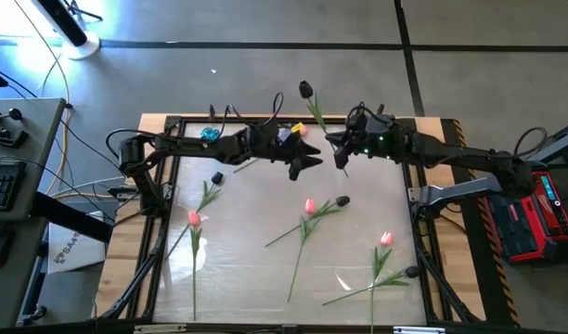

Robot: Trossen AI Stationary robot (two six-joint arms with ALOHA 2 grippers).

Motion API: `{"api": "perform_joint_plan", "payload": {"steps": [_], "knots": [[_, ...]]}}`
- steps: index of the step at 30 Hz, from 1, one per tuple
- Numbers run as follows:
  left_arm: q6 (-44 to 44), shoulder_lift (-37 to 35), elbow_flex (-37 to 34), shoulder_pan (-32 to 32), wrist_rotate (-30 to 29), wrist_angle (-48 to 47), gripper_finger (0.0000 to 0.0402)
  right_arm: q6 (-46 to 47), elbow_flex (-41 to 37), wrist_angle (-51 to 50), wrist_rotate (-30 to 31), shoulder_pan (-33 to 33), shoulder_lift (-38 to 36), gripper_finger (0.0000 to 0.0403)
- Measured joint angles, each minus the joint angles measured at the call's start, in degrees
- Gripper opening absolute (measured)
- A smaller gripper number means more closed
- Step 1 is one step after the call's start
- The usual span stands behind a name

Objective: Sort flowers into vase by color
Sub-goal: Put the black flower into the transparent vase

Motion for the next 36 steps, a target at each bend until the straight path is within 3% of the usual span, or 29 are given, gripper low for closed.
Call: {"api": "perform_joint_plan", "payload": {"steps": [6, 17, 21, 29, 36], "knots": [[2.3, 0.0, 0.0, -0.1, 0.6, 3.3, 0.0193, -3.1, 0.0, 5.5, -10.1, -1.6, 0.0, 0.0000], [3.5, 0.0, 0.0, -0.4, 0.6, 12.4, 0.0193, -5.5, 0.0, 15.4, -18.2, -1.9, 0.0, 0.0000], [3.1, 0.0, 0.0, -0.3, -0.1, 12.5, 0.0184, -5.2, 0.0, 16.0, -18.5, -1.9, 0.0, 0.0000], [1.6, 0.8, -0.1, -0.2, 1.9, 16.6, 0.0136, -5.1, 0.0, 15.9, -18.5, -1.3, 0.0, 0.0000], [1.9, 1.2, 0.0, -0.4, 3.8, 17.5, 0.0029, -2.6, 0.0, 15.8, -18.5, -0.1, 0.0, 0.0000]]}}
